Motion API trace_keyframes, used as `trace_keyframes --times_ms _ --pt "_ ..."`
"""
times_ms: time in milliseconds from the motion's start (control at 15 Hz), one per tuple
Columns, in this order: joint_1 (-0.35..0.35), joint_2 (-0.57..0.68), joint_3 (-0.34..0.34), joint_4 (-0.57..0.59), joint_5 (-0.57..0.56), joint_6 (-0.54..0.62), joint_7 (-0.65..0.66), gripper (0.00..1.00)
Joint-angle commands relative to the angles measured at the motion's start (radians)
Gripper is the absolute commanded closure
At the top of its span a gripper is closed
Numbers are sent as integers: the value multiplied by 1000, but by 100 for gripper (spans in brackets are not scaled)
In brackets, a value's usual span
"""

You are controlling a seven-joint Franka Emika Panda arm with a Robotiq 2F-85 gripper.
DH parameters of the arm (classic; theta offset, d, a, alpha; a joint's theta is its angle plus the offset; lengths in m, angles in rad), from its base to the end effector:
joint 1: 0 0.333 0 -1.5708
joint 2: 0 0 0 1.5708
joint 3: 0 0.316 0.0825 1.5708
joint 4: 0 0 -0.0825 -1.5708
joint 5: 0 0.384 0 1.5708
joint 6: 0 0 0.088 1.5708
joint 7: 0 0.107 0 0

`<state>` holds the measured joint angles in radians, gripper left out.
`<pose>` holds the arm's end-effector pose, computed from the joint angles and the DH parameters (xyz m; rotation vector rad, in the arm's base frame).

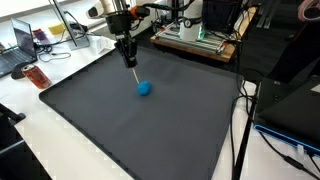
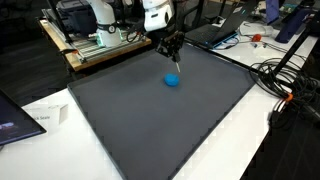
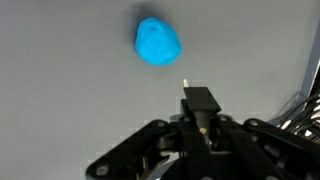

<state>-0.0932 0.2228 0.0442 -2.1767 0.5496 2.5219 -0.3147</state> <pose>0.5690 -0.0332 0.2994 -2.7946 0.2359 -0.2534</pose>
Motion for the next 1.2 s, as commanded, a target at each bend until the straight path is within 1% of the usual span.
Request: trace_keyframes --times_ms 0,267,467,800,1133 --pt "-69 38 27 57 161 -69 -145 97" --pt "-108 74 11 88 261 -141 -255 97" --pt "-131 109 -3 116 292 -211 -300 97" --pt "-157 171 -27 174 291 -313 -321 97" --pt "-180 233 -34 240 296 -401 -335 97"
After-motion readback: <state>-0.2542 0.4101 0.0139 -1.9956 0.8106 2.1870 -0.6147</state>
